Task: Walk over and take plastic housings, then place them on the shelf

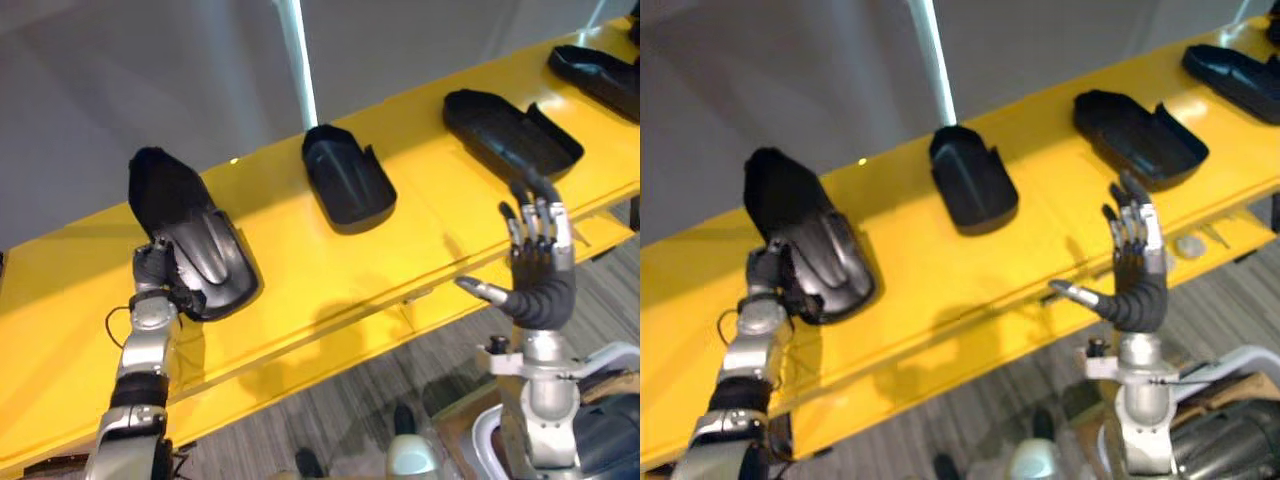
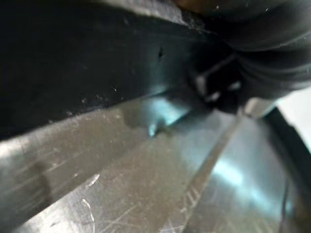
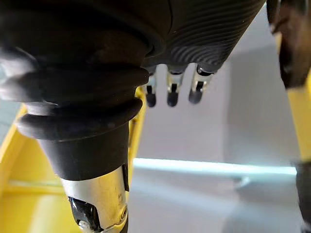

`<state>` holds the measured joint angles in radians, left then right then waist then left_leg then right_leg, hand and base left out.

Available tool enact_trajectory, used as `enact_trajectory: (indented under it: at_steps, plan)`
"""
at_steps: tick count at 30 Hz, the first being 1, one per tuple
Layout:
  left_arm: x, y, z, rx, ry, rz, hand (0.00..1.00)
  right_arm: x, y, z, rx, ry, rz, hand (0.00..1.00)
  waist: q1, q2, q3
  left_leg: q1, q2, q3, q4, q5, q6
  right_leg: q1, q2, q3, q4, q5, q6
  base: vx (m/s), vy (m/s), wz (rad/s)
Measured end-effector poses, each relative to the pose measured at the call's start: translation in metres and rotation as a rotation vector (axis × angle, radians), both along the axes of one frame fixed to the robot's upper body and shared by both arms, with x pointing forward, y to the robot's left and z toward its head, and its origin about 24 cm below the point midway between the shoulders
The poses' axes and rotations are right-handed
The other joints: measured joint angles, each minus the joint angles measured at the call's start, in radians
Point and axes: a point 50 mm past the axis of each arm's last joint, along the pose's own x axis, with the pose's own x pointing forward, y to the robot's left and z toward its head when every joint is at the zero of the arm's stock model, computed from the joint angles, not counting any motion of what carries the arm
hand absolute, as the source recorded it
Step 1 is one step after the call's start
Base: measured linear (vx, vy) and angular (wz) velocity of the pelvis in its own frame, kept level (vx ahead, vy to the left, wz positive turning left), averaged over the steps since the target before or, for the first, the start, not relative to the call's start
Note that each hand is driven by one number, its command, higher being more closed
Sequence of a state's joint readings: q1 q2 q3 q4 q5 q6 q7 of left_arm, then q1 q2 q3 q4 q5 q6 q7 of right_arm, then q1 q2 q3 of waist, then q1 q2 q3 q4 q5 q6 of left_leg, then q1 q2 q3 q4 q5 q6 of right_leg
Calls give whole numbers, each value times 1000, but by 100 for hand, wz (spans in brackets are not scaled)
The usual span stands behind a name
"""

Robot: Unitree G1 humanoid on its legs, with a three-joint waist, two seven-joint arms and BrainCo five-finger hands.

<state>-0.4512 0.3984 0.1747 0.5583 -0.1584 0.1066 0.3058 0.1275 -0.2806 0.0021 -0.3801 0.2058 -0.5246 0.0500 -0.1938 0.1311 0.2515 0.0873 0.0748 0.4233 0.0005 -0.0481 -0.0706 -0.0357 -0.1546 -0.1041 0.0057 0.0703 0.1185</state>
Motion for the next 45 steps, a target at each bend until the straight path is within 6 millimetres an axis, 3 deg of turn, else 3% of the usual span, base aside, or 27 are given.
enact_trajectory:
  at_steps: [3, 9, 15, 19, 24, 31, 32, 36, 45]
  plan:
    - [9, 4, 12, 22, 9, -14, 100, 4, 11, 2, -6, -8, 77, 0, -14, 3, 28, -2, 1, 3, 0, 2, 0, -5, 1, 5, 0, 0, 0, -46, -18, -4]
    - [26, 3, 37, 53, 9, -75, 100, 11, 25, 11, -23, -28, 168, 0, -14, 7, 69, -20, -3, 21, 1, 6, 4, -38, 0, 24, 14, 8, 1, -17, -6, -7]
    - [30, 3, 44, 85, 42, -119, 100, 13, 34, 14, -8, -29, 296, 0, -14, 17, 88, -33, -3, 20, 3, 7, 6, -53, -1, 24, 20, 8, 0, 0, 0, 0]
    - [35, 1, 53, 86, 41, -143, 100, 14, 52, 18, -24, -33, 437, 0, -13, 18, 120, -37, -5, 8, 4, 13, 13, -53, -4, 18, 27, 6, -1, -36, -9, 6]
    - [43, -7, 68, 130, 31, -193, 100, 10, 74, 33, -49, -100, 563, 0, -9, 18, 126, -74, -12, -29, 3, 32, 20, -88, -18, -11, 65, -8, -3, -40, -6, 19]
    - [47, -22, 81, 208, 8, -262, 100, 13, 83, 40, -67, -115, 599, 0, 18, 8, 149, -100, -26, -62, 2, 49, 27, -130, -42, -35, 144, -41, -2, -43, 1, 18]
    - [48, -24, 88, 221, -7, -273, 0, 12, 86, 40, -68, -116, 612, 0, 20, 7, 153, -116, -29, -73, 2, 56, 29, -142, -48, -41, 152, -42, -2, -35, -7, 34]
    - [53, -32, 104, 243, -41, -297, 0, 14, 88, 44, -74, -136, 598, 0, 21, -7, 181, -125, -35, -98, -9, 73, 31, -147, -58, -65, 168, -46, -2, -22, -4, 17]
    - [54, -34, 107, 208, -73, -217, 0, 17, 88, 45, -75, -139, 572, 0, 22, -11, 183, -126, -35, -102, -9, 74, 30, -147, -57, -68, 169, -45, -2, 0, 0, 0]
